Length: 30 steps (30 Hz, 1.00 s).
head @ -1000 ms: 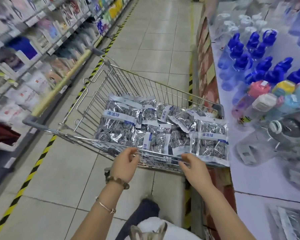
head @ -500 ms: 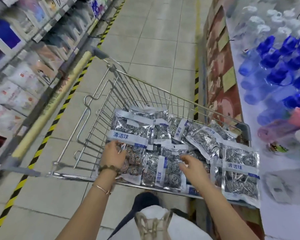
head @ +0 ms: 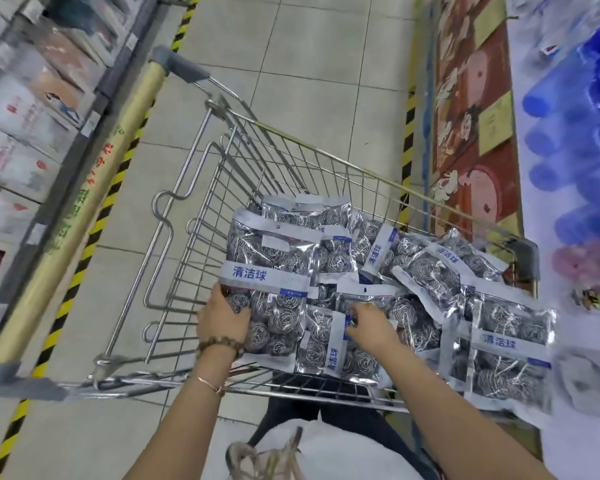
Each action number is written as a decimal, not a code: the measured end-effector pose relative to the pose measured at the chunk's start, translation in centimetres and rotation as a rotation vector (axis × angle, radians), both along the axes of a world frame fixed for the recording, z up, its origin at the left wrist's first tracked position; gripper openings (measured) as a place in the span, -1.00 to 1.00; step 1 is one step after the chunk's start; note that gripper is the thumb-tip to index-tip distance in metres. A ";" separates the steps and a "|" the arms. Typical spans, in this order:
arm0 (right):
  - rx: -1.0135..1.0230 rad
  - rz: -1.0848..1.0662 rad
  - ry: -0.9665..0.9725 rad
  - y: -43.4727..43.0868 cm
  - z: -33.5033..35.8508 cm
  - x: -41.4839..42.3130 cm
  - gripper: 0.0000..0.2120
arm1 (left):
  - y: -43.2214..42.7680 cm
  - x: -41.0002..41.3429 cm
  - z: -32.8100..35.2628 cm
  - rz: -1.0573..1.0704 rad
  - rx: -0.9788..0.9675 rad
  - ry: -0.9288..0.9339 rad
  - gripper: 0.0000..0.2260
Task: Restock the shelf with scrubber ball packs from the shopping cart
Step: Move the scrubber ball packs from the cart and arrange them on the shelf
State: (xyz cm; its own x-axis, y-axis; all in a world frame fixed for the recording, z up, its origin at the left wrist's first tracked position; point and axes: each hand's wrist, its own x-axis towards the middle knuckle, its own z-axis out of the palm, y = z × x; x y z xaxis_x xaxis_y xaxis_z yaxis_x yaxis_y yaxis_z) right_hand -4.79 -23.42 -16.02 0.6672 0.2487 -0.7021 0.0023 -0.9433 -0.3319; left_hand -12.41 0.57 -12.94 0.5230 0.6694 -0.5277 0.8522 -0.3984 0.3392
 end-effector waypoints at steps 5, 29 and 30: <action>-0.124 0.084 -0.010 -0.1 -2.0 -0.4 -0.30 | 0.5 0.6 -0.8 -0.039 0.028 0.002 -0.49; -0.223 0.034 -0.168 -6.2 0.5 -1.4 -0.47 | -2.0 2.1 0.4 -0.038 -0.196 -0.159 -0.74; -0.213 -0.003 -0.179 -6.4 0.9 -1.5 -0.50 | -2.0 2.3 0.8 -0.046 -0.193 -0.178 -0.74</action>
